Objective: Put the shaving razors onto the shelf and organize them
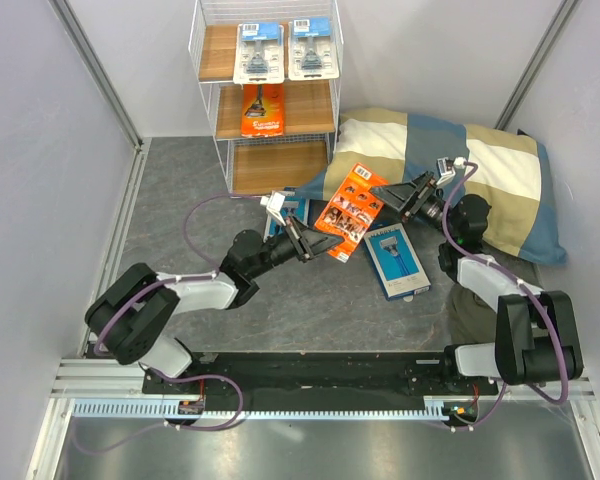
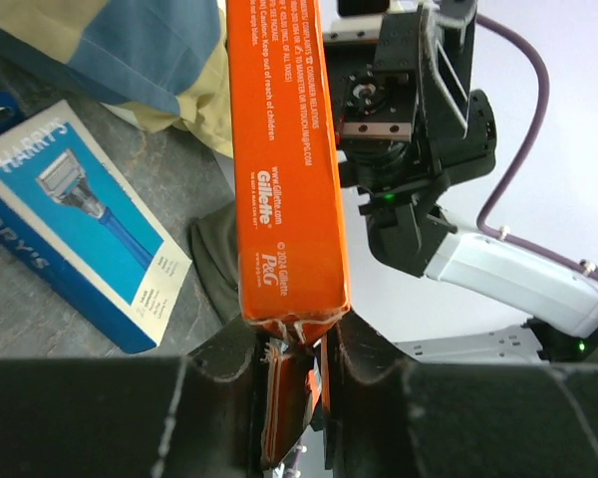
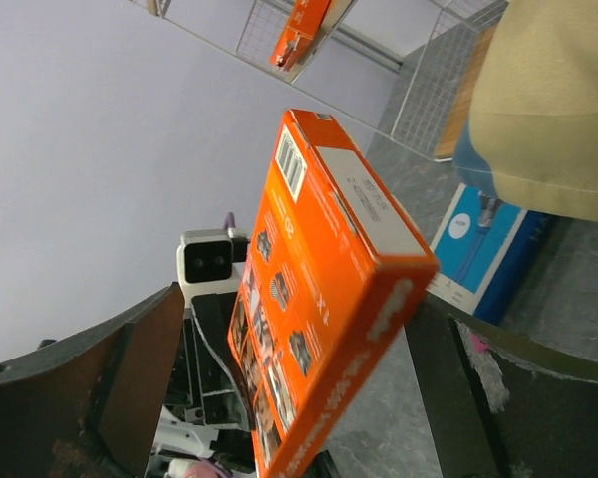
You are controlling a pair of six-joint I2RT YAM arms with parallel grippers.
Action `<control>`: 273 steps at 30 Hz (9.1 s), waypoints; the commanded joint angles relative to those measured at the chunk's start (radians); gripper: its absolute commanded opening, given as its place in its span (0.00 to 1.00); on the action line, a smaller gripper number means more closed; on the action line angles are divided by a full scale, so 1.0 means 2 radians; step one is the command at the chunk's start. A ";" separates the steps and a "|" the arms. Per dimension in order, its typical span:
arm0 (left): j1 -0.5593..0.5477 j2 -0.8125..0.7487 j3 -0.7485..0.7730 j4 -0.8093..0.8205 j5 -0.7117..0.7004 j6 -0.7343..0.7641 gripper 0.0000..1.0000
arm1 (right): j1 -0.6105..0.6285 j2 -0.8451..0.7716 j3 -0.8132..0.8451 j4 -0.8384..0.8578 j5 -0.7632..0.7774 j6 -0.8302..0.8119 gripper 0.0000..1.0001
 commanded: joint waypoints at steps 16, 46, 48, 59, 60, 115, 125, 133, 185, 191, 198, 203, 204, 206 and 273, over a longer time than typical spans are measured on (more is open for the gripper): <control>0.047 -0.207 -0.014 -0.200 -0.149 0.089 0.02 | 0.000 -0.083 -0.022 -0.149 0.025 -0.123 0.98; 0.103 -0.040 0.172 -0.140 -0.115 0.068 0.02 | 0.000 -0.090 -0.040 -0.167 0.016 -0.141 0.98; 0.104 -0.023 0.184 -0.140 -0.126 0.062 0.02 | 0.000 -0.093 -0.040 -0.174 0.016 -0.145 0.98; 0.105 0.055 0.253 -0.135 -0.153 0.010 0.02 | 0.000 -0.103 -0.044 -0.190 0.015 -0.157 0.98; 0.105 0.060 0.259 -0.131 -0.154 0.002 0.02 | 0.000 -0.106 -0.043 -0.195 0.017 -0.158 0.98; 0.105 0.064 0.279 -0.224 -0.199 0.009 0.57 | -0.003 -0.112 -0.033 -0.237 0.012 -0.190 0.98; 0.106 0.101 0.308 -0.208 -0.193 0.008 0.26 | -0.003 -0.115 -0.035 -0.242 0.013 -0.194 0.98; 0.112 0.116 0.320 -0.207 -0.202 -0.006 0.18 | -0.004 -0.119 -0.037 -0.252 0.014 -0.202 0.98; 0.132 -0.103 0.158 -0.430 -0.084 0.247 0.86 | -0.005 -0.105 -0.050 -0.248 0.013 -0.214 0.98; 0.161 -0.145 0.085 -0.470 -0.105 0.230 0.97 | -0.005 -0.091 -0.057 -0.237 0.007 -0.215 0.98; 0.190 -0.158 0.010 -0.497 -0.093 0.182 1.00 | -0.005 -0.066 -0.069 -0.217 -0.001 -0.214 0.98; 0.205 -0.140 -0.020 -0.480 -0.068 0.158 1.00 | -0.004 -0.047 -0.081 -0.195 -0.012 -0.204 0.98; 0.205 -0.141 -0.024 -0.476 -0.069 0.156 1.00 | -0.004 -0.048 -0.082 -0.195 -0.009 -0.204 0.98; 0.205 -0.143 -0.026 -0.475 -0.073 0.156 1.00 | -0.004 -0.048 -0.083 -0.196 -0.006 -0.204 0.98; 0.118 -0.087 -0.013 -0.384 -0.035 0.155 0.57 | 0.253 0.258 0.058 -0.136 0.123 -0.150 0.24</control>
